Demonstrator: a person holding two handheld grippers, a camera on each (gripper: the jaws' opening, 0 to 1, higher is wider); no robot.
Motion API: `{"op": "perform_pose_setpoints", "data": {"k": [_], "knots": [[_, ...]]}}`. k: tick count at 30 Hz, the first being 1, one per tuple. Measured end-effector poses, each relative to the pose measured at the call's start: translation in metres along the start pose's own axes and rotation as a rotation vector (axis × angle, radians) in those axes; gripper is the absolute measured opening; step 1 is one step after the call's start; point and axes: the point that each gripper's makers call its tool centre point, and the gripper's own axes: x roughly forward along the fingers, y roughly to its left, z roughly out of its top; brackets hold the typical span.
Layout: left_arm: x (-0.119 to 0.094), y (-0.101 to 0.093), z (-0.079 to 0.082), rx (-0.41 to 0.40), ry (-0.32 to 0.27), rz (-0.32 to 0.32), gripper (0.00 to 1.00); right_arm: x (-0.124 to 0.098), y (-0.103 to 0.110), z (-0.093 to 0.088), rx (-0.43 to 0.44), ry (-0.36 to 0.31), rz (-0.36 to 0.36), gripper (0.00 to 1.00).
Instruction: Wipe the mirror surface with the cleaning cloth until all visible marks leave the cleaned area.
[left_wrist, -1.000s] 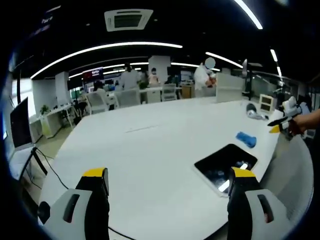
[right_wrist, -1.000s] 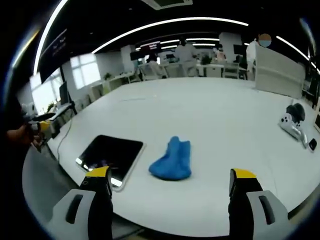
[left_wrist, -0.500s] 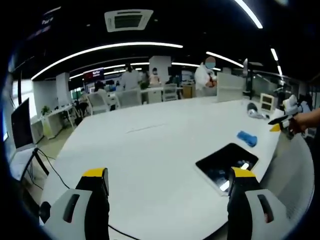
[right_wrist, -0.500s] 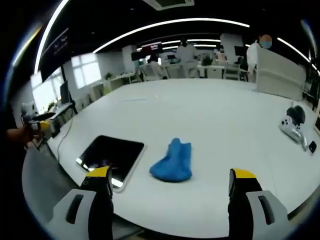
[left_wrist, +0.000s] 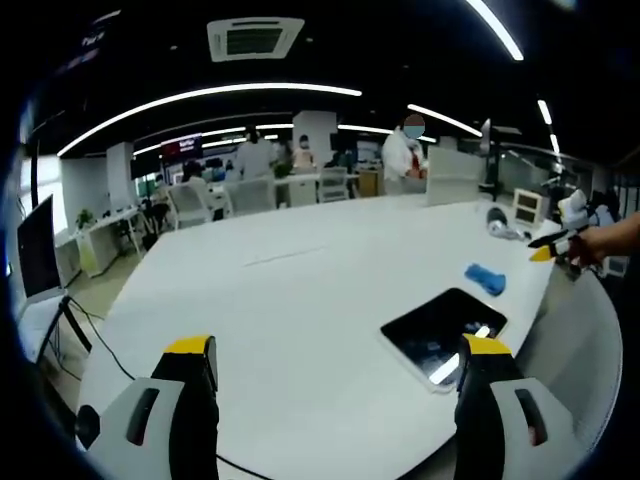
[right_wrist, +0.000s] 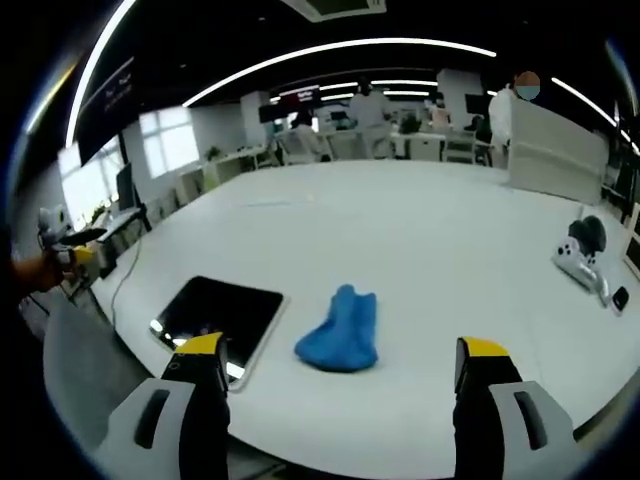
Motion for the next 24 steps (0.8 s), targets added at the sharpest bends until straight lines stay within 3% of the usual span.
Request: {"op": "perform_pose_setpoints", "data": {"k": [2,5,8,12,24], "knots": [[0.001,0.004,-0.002,-0.017,0.013,0.009,1.0,0.004,-0.001,-0.004,-0.004,0.029,0.005,0.9],[-0.001,0.002,0.004,-0.022,-0.006,0.009,1.0,0.005,-0.002,0.002,-0.012,0.014,0.006,0.89],[0.001,0.0,-0.001,-0.013,0.025,-0.007,1.0,0.005,-0.004,0.005,0.006,0.02,-0.01,0.86],[0.004,-0.005,0.002,0.012,0.022,-0.04,1.0,0.003,-0.004,0.006,-0.007,0.013,-0.024,0.84],[0.0,0.001,0.005,0.002,0.0,-0.029,1.0,-0.001,-0.002,0.01,-0.011,0.0,-0.036,0.76]]}}
